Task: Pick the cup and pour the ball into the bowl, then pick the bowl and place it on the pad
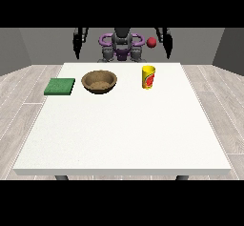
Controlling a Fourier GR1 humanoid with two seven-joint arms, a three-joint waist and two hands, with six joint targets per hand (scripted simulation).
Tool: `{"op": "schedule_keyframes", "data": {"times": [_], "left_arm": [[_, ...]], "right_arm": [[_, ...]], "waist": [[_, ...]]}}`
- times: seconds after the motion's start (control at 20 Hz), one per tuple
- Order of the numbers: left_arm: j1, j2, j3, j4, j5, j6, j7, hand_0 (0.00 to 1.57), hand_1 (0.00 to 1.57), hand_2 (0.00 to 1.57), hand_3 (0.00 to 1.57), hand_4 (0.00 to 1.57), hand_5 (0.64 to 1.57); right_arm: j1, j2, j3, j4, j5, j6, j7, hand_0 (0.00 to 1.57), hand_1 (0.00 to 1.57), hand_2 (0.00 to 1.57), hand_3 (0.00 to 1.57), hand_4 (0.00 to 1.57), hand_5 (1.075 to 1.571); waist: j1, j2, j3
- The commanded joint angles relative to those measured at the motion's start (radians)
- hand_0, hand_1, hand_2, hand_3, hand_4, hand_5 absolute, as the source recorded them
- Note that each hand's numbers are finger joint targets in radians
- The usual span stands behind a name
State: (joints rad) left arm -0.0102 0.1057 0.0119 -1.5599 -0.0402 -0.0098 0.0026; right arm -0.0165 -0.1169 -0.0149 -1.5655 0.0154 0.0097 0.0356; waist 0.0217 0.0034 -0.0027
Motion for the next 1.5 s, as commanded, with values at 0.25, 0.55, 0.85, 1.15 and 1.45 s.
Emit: {"op": "schedule_keyframes", "data": {"times": [0.25,0.55,0.85,1.15,1.45], "left_arm": [[-0.020,0.046,0.008,-0.109,0.016,-0.022,0.102,0.00,0.00,0.00,0.00,0.00,1.524],[0.215,-0.104,-0.219,-0.269,0.197,0.040,-0.010,0.00,0.00,0.00,0.00,0.00,1.521],[0.139,-0.055,-0.132,-0.285,0.134,-0.012,-0.068,0.00,0.00,0.00,0.00,0.00,1.453],[-0.046,-0.046,-0.071,-0.177,0.058,0.033,-0.136,0.00,0.00,0.00,0.00,0.00,1.335],[-0.192,0.005,0.029,0.016,0.050,0.025,-0.228,0.00,0.00,0.00,0.00,0.00,1.255]], "right_arm": [[-0.014,-0.047,-0.019,-0.103,-0.013,0.006,0.108,0.00,0.00,0.00,0.00,0.00,1.568],[0.072,0.008,-0.119,-0.081,-0.134,0.002,-0.005,0.00,0.00,0.00,0.00,0.00,1.566],[-0.005,-0.003,-0.109,-0.099,-0.147,0.034,-0.029,0.00,0.00,0.00,0.00,0.00,1.566],[-0.111,-0.016,-0.148,0.034,-0.169,0.076,-0.181,0.00,0.00,0.00,0.00,0.00,1.566],[-0.204,-0.004,-0.133,0.115,-0.119,0.058,-0.281,0.00,0.00,0.00,0.00,0.00,1.560]], "waist": [[-0.011,-0.285,0.0011],[0.051,-0.262,0.0027],[0.012,-0.103,0.0024],[-0.011,0.085,0.0029],[-0.040,0.186,0.0027]]}}
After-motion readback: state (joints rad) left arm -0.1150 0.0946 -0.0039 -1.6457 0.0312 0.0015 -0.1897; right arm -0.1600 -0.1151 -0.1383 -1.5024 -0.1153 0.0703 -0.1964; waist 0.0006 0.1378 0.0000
